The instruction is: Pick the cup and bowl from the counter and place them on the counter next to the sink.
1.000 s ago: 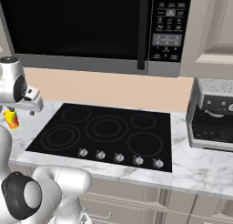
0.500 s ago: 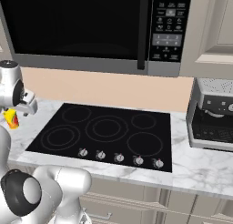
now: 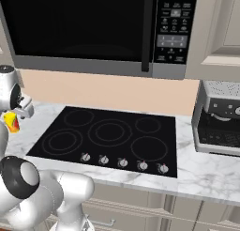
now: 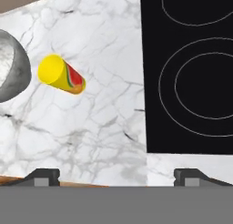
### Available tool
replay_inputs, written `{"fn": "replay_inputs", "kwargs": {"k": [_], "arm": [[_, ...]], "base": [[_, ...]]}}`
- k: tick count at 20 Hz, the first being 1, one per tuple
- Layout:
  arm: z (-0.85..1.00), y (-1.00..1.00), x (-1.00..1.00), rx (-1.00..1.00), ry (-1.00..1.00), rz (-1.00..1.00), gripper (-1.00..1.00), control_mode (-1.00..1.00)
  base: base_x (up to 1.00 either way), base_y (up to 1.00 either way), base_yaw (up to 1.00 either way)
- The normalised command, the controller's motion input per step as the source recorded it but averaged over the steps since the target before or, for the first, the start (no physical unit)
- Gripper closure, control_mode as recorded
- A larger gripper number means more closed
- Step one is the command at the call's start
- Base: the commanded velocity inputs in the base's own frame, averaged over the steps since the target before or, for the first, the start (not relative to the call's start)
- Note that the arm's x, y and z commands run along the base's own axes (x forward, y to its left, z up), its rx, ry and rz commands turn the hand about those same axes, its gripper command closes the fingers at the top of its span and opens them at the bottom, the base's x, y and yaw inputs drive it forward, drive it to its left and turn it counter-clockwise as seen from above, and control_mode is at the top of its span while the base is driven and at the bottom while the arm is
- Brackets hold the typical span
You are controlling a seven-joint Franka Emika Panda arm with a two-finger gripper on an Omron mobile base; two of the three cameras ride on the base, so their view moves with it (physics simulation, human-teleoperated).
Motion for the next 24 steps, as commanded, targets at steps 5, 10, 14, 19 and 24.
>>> {"fn": "replay_inputs", "kwargs": {"k": [5, 10, 14, 19, 24], "arm": [[-0.02, 0.14, 0.45, 0.0, 0.04, -0.12, -1.0, -1.0], [-0.16, 0.08, 0.34, 0.0, 0.05, -0.04, -1.0, -1.0], [-0.27, 0.15, 0.16, 0.0, 0.04, 0.0, -1.0, -1.0], [-0.2, 0.25, 0.14, 0.0, 0.03, 0.0, -1.0, -1.0], [-0.15, 0.3, 0.21, 0.0, 0.0, 0.0, -1.0, -1.0]], "base": [[0.0, 0.0, 0.0], [0.0, 0.0, 0.0], [0.0, 0.0, 0.0], [0.0, 0.0, 0.0], [0.0, 0.0, 0.0]]}}
